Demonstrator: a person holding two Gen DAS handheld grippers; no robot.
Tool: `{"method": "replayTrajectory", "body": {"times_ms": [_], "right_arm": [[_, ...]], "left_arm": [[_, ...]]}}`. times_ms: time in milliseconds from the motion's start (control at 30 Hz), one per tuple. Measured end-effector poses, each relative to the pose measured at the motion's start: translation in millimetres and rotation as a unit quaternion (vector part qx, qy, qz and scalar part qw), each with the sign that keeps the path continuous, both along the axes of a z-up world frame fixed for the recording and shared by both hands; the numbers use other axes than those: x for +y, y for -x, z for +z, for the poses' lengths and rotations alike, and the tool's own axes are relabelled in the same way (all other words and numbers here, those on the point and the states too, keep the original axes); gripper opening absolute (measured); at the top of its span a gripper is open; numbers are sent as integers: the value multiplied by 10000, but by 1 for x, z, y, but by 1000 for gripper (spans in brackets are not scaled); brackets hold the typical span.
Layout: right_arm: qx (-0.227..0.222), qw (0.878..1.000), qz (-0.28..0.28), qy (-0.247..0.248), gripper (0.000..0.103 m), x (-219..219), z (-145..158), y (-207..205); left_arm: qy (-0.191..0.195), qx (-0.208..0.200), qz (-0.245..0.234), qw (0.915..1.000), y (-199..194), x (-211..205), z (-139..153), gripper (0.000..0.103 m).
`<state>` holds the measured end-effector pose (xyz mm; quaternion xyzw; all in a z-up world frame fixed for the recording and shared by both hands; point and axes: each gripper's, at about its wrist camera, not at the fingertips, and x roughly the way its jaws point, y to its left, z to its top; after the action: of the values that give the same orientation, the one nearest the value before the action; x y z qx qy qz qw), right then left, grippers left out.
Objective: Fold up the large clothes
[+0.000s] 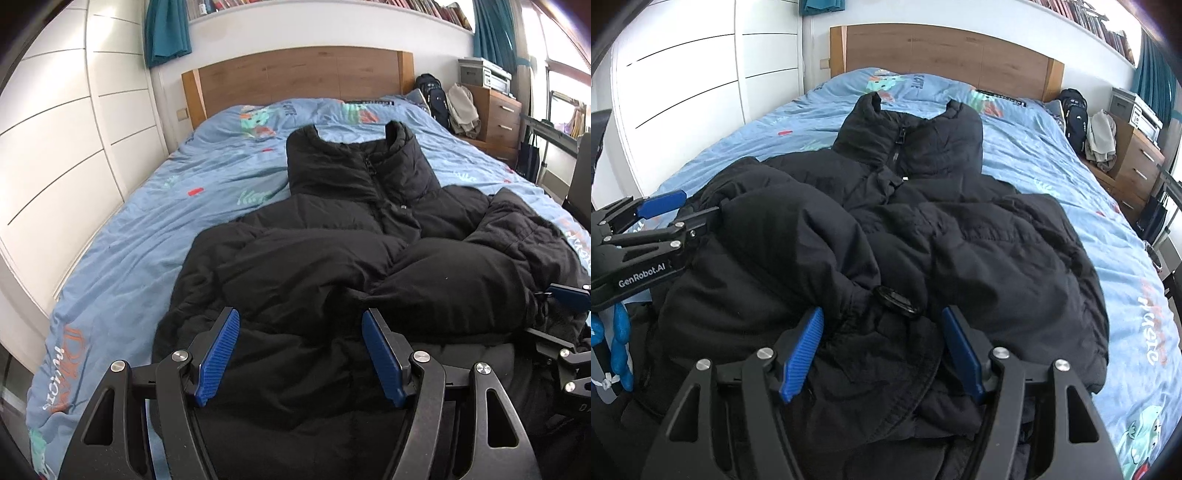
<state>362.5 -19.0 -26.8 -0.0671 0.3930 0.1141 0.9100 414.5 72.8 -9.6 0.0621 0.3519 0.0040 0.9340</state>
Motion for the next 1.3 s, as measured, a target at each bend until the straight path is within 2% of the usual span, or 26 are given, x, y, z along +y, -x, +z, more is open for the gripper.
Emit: {"method": "replayTrajectory", "body": {"times_ms": [233,333,433,567,667,700,833,900,967,1067,1167,1233,1300], "right_arm": [[125,9996,117,-210,69,-6,-12,-5],[220,9989,349,-229,70,-8,-11,-9],[341,9974,578,-256,70,-12,-9,-12],[656,9943,701,-473,70,-20,6,-19],[712,9921,748,-713,70,-37,38,-29],[683,9921,715,-773,70,-44,49,-36],[431,9930,354,-1043,70,-79,86,-95],[294,9915,87,-1264,71,-96,92,-134],[211,9888,-170,-1467,71,-110,91,-172],[134,9853,-500,-1625,71,-124,77,-232],[391,9734,-791,-2112,72,-135,50,-293],[434,9689,-843,-2288,72,-138,37,-316],[462,9625,-1017,-2474,72,-143,22,-341]], "left_arm": [[63,234,-115,9996,-10,1,-20,75],[354,413,-171,9984,-15,11,-26,84],[736,725,-189,9945,-21,23,-27,86],[985,952,-206,9904,-19,33,-6,86],[1089,962,-318,9889,-34,41,27,88],[1244,960,-376,9869,-46,45,39,90],[1834,894,-381,9782,-113,61,65,91],[1867,835,-336,9783,-146,64,68,91],[2062,835,-287,9745,-190,67,64,91],[2535,942,-165,9626,-248,74,45,91],[2837,1020,16,9535,-295,77,24,91],[2988,1063,130,9483,-316,80,11,91],[3314,1150,236,9362,-335,85,-4,90]]}}
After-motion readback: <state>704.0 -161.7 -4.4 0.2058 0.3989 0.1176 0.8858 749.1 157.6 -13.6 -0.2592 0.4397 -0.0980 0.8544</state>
